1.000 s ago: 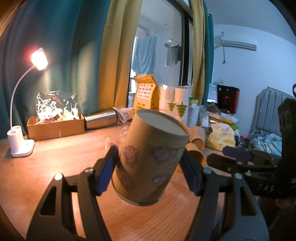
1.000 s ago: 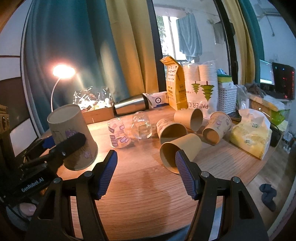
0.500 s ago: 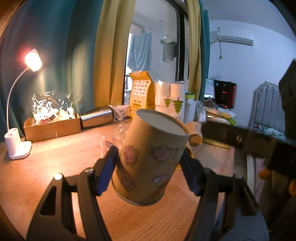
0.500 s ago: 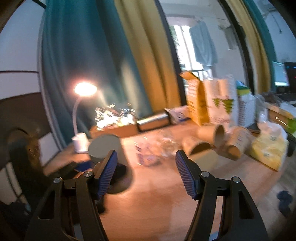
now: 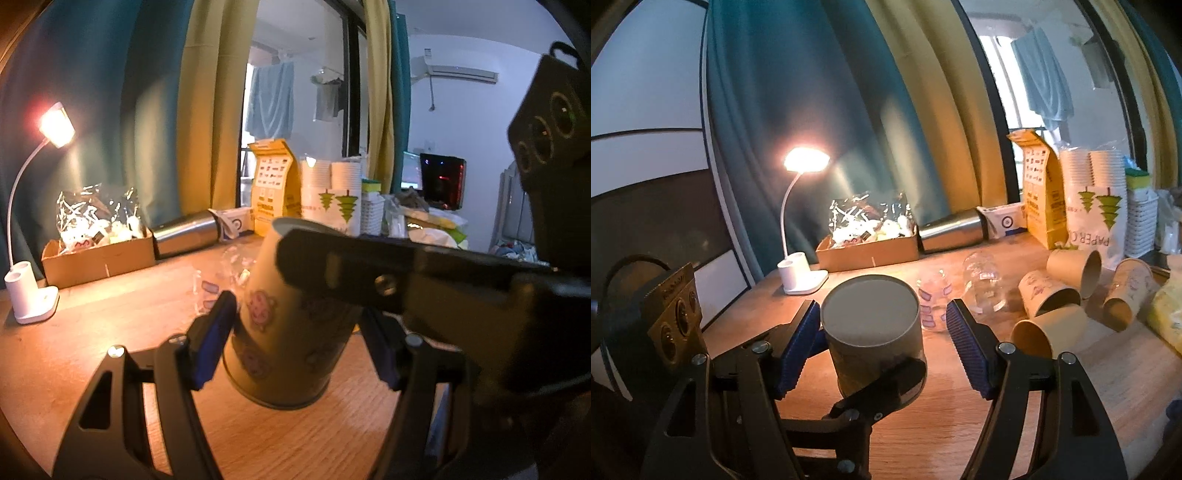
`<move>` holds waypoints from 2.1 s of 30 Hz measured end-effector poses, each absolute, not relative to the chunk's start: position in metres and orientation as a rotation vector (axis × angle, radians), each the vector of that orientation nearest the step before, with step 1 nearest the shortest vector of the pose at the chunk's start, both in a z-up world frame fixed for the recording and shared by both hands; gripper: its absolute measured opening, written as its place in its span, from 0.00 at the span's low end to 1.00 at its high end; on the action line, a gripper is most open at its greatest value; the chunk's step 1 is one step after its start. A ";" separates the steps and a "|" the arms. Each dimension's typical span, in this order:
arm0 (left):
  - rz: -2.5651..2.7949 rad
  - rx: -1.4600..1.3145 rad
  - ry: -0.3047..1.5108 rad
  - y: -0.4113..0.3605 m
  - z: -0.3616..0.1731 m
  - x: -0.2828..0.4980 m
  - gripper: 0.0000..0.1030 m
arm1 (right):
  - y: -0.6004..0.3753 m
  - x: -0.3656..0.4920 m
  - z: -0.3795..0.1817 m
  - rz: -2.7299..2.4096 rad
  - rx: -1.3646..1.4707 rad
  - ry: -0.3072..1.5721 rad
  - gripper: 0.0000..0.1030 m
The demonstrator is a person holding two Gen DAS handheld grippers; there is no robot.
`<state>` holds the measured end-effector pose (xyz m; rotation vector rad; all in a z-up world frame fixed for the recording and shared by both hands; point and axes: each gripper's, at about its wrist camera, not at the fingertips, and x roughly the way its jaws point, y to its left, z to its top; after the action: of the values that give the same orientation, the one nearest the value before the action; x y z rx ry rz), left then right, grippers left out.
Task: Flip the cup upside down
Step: 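Grasp the cup with the right gripper while the left gripper opens, then lower the cup rim-down onto the desk with the right gripper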
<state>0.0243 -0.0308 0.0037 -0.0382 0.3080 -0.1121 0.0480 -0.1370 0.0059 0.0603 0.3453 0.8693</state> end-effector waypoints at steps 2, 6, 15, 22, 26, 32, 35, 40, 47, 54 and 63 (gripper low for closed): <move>-0.118 -0.036 0.307 -0.031 0.003 0.024 0.66 | -0.137 0.052 0.005 0.890 0.068 0.364 0.71; -0.130 -0.023 0.303 -0.034 0.003 0.023 0.66 | -0.133 0.053 0.003 0.913 0.057 0.378 0.71; -0.138 -0.025 0.303 -0.034 0.003 0.023 0.67 | -0.130 0.052 0.003 0.903 0.033 0.373 0.59; -0.131 -0.017 0.304 -0.036 0.003 0.021 0.68 | -0.129 0.050 0.003 0.901 0.027 0.368 0.59; -0.129 -0.005 0.305 -0.038 0.002 0.021 0.71 | -0.129 0.052 0.002 0.893 0.028 0.371 0.59; -0.115 0.000 0.289 -0.038 0.003 0.019 0.91 | -0.133 0.057 0.004 0.853 0.032 0.360 0.59; -0.113 0.000 0.287 -0.037 0.003 0.019 0.91 | -0.135 0.063 0.005 0.821 0.032 0.355 0.59; -0.106 -0.009 0.295 -0.036 0.002 0.019 0.91 | -0.145 0.077 0.008 0.753 0.020 0.346 0.59; -0.075 -0.044 0.308 -0.027 0.002 0.022 0.91 | -0.165 0.101 -0.003 0.654 0.028 0.401 0.59; -0.061 -0.055 0.312 -0.024 0.001 0.023 0.91 | -0.172 0.106 -0.024 0.598 0.007 0.456 0.59; -0.052 -0.071 0.324 -0.021 0.001 0.025 0.91 | -0.160 0.110 -0.043 0.551 -0.061 0.478 0.59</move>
<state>0.0253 -0.0206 0.0005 -0.0707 0.3238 -0.0517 0.1100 -0.1604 -0.0434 -0.0608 0.4781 0.5506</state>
